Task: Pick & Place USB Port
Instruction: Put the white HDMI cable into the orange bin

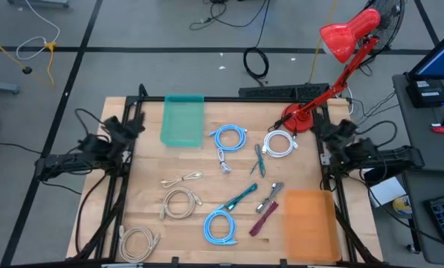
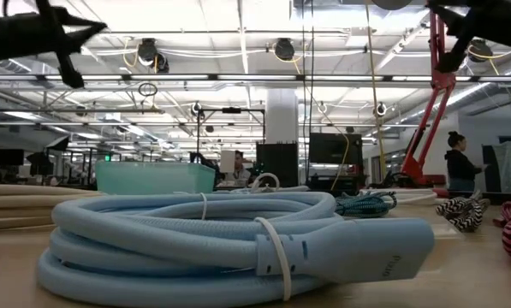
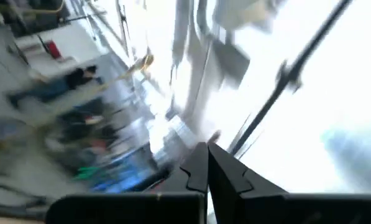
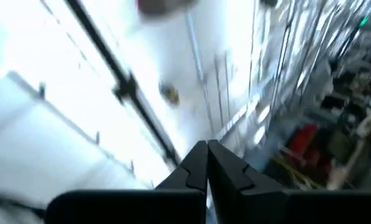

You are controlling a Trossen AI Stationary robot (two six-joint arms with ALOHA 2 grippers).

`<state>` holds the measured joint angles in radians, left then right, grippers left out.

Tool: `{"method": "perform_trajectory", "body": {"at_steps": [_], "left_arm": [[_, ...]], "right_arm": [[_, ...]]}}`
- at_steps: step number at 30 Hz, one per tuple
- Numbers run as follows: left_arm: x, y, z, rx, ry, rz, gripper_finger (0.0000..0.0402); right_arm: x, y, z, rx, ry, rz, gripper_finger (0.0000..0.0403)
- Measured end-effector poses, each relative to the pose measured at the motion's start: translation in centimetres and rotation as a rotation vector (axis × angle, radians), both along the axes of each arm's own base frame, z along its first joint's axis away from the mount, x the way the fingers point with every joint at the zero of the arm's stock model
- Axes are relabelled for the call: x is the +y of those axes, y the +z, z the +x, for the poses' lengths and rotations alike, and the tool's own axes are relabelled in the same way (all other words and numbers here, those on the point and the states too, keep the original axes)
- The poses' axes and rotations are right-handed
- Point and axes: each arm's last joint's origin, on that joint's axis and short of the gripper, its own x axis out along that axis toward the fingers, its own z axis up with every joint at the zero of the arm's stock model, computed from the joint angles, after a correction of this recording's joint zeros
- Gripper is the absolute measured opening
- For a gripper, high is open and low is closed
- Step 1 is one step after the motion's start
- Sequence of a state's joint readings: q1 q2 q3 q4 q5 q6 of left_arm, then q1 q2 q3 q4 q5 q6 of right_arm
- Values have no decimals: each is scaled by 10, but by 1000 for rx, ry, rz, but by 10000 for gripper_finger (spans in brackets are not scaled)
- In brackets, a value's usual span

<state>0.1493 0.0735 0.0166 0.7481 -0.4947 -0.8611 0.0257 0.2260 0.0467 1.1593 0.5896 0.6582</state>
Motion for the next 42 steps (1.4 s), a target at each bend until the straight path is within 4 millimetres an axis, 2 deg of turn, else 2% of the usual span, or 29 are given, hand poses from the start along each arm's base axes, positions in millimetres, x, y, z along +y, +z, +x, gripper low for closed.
{"method": "perform_trajectory", "body": {"at_steps": [2, 7, 14, 18, 20, 24, 28, 30, 32, 37, 42], "left_arm": [[1, 1, -3, -87, 0, -92, 6], [2, -1, -2, -78, 30, -124, 5], [1, 0, -2, -127, -54, -139, 5], [0, 1, -1, -139, -107, -128, 5], [-1, 1, 0, -126, -152, -103, 5], [-2, 0, 2, -105, -190, -85, 5], [-2, -2, 3, -83, -191, -93, 6], [-2, -2, 4, -75, -196, -94, 5], [-2, -3, 4, -65, -209, -91, 6], [-3, -5, 6, -42, -244, -91, 5], [-3, -7, 8, -21, -293, -98, 6]], "right_arm": [[-1, 2, -4, -41, -40, 37, 0], [-4, -1, -3, 36, -159, 96, 0], [-4, -2, -2, 9, -102, 118, 0], [0, 1, 0, 16, -13, -4, 9], [2, 16, 4, 54, 35, -91, 24], [6, 71, 7, 117, 83, -248, 76], [9, 118, 32, 339, 140, -312, 143], [10, 132, 47, 496, 166, -309, 173], [10, 137, 64, 672, 207, -311, 199], [11, 122, 101, 1157, 286, -269, 239], [13, 93, 114, 1640, 435, -161, 246]]}}
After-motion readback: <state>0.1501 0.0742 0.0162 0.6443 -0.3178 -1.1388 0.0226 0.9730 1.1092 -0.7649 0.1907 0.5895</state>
